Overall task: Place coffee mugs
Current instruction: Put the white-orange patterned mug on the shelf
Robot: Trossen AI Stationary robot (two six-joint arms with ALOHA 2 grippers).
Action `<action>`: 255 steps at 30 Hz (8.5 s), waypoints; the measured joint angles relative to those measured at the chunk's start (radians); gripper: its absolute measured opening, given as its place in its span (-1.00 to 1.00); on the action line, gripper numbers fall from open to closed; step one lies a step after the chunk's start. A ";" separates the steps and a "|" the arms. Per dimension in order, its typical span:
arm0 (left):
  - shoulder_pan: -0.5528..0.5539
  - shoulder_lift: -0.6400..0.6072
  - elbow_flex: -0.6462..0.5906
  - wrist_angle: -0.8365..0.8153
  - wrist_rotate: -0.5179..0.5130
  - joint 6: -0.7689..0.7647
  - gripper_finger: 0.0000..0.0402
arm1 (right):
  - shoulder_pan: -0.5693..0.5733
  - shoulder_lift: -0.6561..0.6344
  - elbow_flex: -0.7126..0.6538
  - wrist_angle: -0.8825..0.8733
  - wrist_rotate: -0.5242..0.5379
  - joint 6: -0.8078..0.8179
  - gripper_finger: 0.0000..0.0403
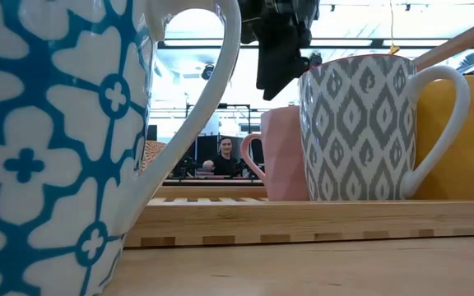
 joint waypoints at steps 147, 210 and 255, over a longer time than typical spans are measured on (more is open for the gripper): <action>-0.434 0.691 0.363 0.016 0.019 -0.381 -0.83 | -0.446 -0.187 -0.001 -0.041 0.076 -0.417 -0.22; -0.434 0.908 0.362 0.197 -0.026 -0.283 -0.72 | -0.446 -0.187 -0.001 -0.022 0.076 -0.416 -0.22; -0.434 0.907 0.362 0.243 -0.007 -0.214 -0.04 | -0.446 -0.187 -0.001 -0.023 0.076 -0.417 -0.22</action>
